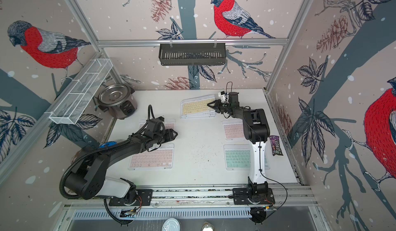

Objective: Stack the numeric keypads
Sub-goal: Place the numeric keypad at the numeric keypad.

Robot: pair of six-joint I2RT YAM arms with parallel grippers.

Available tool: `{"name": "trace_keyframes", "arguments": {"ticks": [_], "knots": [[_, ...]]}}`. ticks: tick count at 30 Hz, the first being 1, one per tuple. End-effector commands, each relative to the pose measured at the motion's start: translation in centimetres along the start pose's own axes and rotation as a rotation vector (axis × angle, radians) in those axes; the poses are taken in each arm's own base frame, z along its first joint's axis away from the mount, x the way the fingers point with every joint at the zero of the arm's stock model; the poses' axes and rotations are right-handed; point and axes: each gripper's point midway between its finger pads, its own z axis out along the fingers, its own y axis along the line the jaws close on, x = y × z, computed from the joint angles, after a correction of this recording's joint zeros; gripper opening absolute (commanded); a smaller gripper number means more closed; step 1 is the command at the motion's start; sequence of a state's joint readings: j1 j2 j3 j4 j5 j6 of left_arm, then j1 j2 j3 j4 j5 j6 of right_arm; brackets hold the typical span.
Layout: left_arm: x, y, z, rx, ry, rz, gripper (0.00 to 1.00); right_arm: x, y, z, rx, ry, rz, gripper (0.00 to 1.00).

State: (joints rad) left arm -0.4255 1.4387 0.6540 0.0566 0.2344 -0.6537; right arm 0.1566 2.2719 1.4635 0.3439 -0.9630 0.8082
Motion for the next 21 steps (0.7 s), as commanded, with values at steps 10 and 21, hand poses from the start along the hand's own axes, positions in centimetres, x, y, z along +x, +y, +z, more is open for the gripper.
{"name": "trace_keyframes", "arguments": {"ticks": [10, 21], "knots": [[-0.6, -0.3, 0.2, 0.016, -0.019, 0.004, 0.58, -1.0, -0.5, 0.1, 0.065, -0.014, -0.051, 0.50], [-0.6, -0.3, 0.5, 0.022, -0.017, 0.000, 0.58, -1.2, -1.6, 0.5, 0.151, -0.001, -0.073, 0.54]]}}
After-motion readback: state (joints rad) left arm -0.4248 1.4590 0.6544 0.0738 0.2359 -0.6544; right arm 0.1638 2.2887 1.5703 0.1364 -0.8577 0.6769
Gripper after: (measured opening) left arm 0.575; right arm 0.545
